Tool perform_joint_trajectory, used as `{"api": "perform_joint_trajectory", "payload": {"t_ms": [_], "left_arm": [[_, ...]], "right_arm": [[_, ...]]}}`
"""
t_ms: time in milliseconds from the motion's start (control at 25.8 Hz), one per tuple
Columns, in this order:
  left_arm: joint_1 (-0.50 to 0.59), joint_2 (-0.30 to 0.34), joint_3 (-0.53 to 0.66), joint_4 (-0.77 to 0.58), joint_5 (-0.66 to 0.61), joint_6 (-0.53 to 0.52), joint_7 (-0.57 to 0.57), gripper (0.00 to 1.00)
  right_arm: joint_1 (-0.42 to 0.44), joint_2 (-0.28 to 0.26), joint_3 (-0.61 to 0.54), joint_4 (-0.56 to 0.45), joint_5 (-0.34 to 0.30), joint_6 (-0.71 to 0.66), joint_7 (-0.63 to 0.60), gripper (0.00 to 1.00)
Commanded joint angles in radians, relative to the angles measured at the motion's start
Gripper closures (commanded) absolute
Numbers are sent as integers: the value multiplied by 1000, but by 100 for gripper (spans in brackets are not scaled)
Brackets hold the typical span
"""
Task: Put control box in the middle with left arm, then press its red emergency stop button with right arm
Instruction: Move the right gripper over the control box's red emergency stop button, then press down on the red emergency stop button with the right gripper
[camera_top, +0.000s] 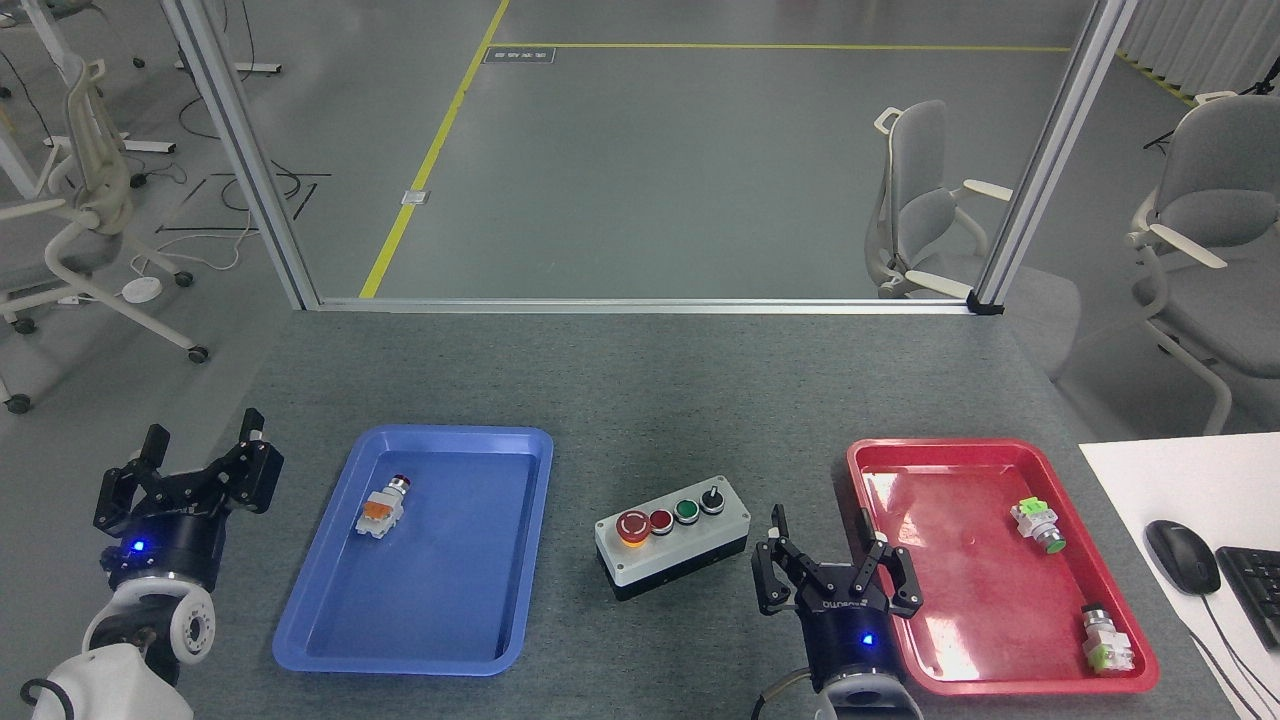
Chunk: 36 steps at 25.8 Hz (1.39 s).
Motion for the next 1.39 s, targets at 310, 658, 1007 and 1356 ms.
{"api": "perform_joint_trajectory", "payload": {"t_ms": [310, 658, 1007, 1356], "left_arm": [[-15, -97, 2, 17, 25, 117, 7, 1], [-17, -97, 0, -33, 14, 119, 3, 1], [6, -97, -1, -33, 14, 119, 1, 1], [63, -105, -12, -33, 14, 117, 1, 1]], "right_arm": [[-47, 21, 90, 54, 4, 5, 10, 89], [-117, 42, 174, 156, 1, 54, 10, 100], [-185, 59, 222, 256, -5, 80, 12, 100], [-254, 97, 277, 400, -8, 83, 6, 100]]}}
